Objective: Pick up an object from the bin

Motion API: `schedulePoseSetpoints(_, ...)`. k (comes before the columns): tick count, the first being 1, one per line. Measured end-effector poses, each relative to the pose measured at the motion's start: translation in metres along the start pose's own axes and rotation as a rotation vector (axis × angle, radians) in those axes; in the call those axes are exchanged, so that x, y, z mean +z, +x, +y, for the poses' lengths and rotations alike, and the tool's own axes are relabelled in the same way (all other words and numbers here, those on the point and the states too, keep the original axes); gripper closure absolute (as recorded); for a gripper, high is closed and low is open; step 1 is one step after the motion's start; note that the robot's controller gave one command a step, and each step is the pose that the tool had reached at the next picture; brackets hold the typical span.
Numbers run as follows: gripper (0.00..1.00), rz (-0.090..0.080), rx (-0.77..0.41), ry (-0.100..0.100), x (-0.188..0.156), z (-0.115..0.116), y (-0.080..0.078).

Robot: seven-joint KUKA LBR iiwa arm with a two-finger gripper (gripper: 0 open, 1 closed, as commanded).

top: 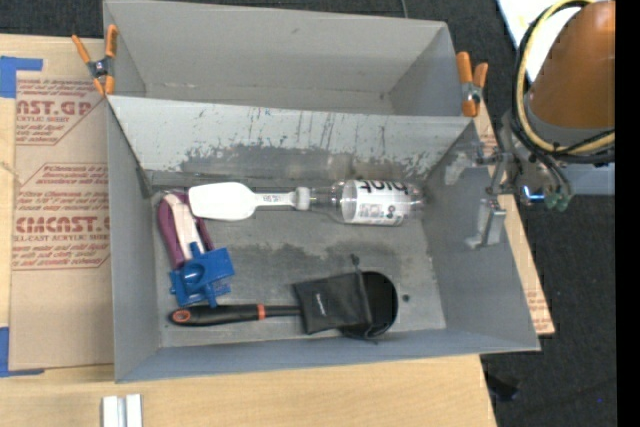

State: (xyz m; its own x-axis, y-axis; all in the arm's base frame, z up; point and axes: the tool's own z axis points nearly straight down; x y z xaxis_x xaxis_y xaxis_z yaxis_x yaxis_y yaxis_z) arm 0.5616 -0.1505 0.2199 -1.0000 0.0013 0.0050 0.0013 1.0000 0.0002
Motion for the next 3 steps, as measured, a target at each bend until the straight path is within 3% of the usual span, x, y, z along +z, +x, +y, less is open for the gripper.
schedulePoseSetpoints(1, 0.00, -0.008, -0.002, 0.001, -0.005, 0.001, -0.002)
schedulePoseSetpoints(2, 0.00, -0.014, -0.038, 0.003, 0.095, 0.030, -0.021)
schedulePoseSetpoints(3, 0.00, -0.024, -0.002, 0.005, 0.083, 0.064, -0.033)
